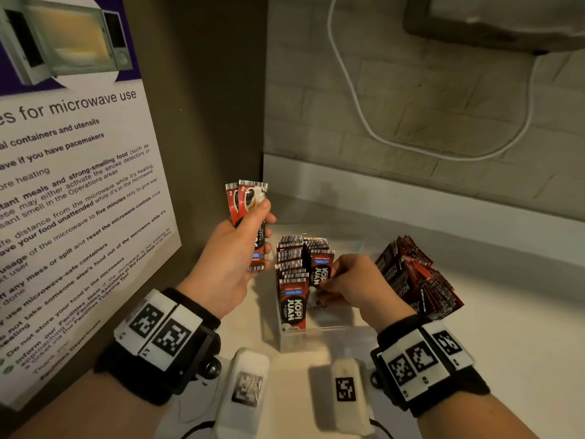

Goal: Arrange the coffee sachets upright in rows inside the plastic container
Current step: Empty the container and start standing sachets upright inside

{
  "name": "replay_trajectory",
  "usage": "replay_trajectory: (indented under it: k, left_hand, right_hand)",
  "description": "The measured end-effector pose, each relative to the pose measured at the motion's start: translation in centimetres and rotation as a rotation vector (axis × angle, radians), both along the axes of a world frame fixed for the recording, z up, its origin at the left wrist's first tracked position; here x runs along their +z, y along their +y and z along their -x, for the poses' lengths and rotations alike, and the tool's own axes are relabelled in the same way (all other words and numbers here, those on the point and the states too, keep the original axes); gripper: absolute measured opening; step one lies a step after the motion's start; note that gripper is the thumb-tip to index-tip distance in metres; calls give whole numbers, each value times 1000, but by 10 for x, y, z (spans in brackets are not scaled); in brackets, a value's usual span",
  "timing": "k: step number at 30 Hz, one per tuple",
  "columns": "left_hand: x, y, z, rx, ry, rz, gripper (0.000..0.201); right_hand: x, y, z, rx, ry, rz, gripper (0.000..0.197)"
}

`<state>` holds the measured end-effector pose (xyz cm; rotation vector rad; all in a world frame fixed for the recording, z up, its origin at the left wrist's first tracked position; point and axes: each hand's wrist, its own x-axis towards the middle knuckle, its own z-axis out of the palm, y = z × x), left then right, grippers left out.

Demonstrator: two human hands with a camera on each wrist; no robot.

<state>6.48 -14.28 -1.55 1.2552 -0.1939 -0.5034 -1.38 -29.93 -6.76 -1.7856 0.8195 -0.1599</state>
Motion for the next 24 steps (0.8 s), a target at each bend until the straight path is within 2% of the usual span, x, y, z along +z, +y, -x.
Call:
replay_trajectory:
  k: [3,13,24]
  left_hand:
    - [-1,1,0,-1,0,-9,23]
    - [-3,-4,5,-26,0,-33,23]
    - [-4,-3,5,-40,-1,-27,23]
  right_hand:
    - [-8,3,-1,-23,-10,-14,29]
    - [-15,2,-4,-119,-92,52,29]
    - [-16,1,-3,-111,-108,38,28]
